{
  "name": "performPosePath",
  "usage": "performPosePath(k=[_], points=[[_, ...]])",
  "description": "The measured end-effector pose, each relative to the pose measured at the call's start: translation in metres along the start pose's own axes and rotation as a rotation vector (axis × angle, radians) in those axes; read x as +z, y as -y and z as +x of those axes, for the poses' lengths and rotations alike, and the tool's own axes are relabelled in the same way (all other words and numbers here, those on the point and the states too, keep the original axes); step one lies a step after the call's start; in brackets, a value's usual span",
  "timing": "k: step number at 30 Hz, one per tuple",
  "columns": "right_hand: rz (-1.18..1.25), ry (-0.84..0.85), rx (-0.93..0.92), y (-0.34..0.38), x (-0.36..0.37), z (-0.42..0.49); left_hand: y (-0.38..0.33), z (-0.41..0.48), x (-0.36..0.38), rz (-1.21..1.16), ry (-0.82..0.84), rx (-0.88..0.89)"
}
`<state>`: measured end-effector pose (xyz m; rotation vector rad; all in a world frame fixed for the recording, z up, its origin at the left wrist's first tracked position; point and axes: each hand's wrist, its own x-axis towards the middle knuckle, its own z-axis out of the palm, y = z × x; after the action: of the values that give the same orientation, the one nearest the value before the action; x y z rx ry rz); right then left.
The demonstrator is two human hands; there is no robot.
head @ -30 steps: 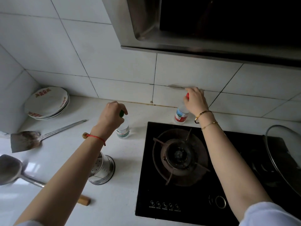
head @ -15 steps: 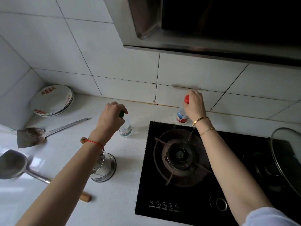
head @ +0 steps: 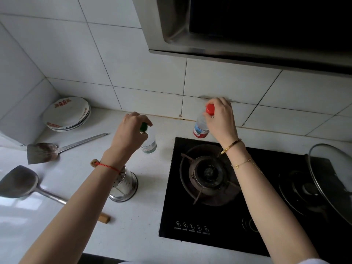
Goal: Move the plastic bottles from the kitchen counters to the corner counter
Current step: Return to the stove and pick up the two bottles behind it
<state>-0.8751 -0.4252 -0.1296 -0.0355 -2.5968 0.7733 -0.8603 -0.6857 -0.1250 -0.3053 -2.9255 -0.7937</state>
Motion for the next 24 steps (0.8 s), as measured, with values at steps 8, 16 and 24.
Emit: performPosePath(k=[8,16,24], points=[[0.026,0.055,-0.053,0.046,-0.036,-0.061,-0.013,-0.051,-0.024,-0.035,-0.024,0.061],[0.009,0.121,-0.031,0.091,-0.053,-0.144,-0.015,-0.111,-0.046,-0.057,0.011,0.151],[-0.066,0.052,0.101,0.135,-0.061,-0.226,-0.007,-0.168,-0.065,-0.112,0.073,0.236]])
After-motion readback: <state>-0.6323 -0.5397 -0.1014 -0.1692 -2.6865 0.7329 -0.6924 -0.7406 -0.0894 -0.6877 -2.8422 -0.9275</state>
